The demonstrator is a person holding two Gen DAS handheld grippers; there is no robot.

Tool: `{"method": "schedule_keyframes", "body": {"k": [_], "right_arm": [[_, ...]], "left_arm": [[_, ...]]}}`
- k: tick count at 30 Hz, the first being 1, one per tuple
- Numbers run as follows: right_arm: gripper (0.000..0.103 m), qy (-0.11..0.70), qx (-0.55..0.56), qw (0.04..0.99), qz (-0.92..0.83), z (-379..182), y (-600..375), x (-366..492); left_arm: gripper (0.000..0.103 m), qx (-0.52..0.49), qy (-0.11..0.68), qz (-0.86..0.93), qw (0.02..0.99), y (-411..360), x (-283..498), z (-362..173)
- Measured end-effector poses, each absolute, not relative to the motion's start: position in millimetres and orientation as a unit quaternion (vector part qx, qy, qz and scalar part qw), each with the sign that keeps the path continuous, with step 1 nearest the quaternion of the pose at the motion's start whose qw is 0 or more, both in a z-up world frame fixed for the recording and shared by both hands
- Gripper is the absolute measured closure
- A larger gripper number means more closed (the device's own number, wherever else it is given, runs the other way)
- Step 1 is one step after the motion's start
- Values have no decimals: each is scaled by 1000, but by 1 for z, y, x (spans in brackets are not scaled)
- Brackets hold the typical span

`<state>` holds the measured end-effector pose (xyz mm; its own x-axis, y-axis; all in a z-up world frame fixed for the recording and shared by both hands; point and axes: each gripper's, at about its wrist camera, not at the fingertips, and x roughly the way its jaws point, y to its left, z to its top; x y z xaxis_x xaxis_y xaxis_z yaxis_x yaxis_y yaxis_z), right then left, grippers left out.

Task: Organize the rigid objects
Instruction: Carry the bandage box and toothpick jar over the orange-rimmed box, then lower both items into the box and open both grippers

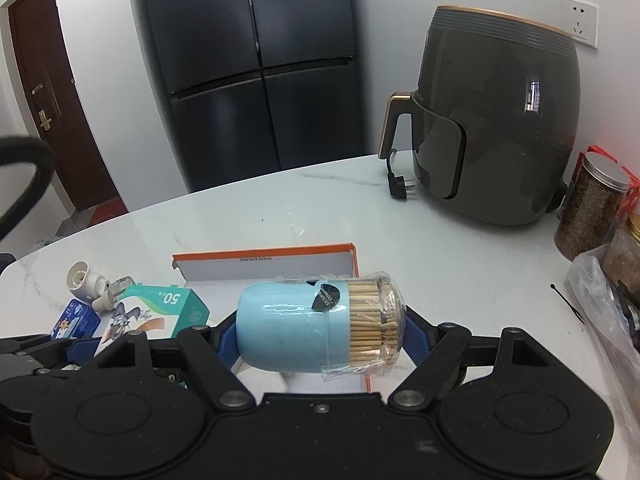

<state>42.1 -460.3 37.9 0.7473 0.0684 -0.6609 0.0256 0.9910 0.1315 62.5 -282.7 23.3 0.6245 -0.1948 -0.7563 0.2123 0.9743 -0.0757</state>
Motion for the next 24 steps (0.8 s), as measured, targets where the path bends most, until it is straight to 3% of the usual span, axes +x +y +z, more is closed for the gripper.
{"method": "schedule_keyframes", "body": {"k": [24], "right_arm": [[11, 386, 70, 920, 31, 15, -456, 119]], "left_arm": [[31, -5, 442, -104, 891, -290, 109, 0]]}}
